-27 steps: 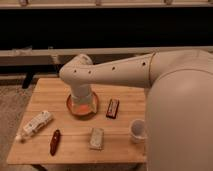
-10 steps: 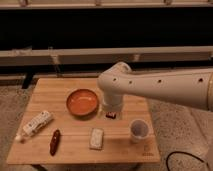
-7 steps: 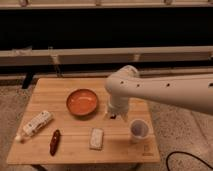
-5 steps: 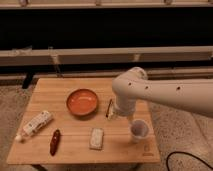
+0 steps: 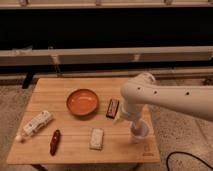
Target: Pick up the ceramic cup
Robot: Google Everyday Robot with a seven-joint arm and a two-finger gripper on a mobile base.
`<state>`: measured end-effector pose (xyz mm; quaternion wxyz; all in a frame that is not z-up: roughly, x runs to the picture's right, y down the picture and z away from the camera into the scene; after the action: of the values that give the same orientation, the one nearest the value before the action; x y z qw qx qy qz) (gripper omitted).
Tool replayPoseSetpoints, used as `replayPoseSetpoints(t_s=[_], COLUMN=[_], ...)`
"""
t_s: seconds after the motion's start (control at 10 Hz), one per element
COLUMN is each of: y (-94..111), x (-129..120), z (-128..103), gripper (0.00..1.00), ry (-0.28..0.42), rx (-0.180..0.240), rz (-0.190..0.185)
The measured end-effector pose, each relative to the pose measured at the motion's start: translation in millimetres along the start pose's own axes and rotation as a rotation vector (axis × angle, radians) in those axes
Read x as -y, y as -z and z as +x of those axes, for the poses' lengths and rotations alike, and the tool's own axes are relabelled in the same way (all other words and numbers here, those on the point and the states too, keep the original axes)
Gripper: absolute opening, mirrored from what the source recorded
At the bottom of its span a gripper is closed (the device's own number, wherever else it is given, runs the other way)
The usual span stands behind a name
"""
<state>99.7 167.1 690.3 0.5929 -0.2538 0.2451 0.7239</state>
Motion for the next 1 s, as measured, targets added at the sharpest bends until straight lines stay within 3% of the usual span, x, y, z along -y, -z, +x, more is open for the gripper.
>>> replayPoseSetpoints(t_s=[0.5, 1.0], y=[-25.6, -34.1], x=[10.4, 11.8], z=[1.4, 1.4], gripper=[0.63, 0.17], ry=[-0.039, -0.033], rx=[-0.025, -0.034], rz=[0.009, 0.013])
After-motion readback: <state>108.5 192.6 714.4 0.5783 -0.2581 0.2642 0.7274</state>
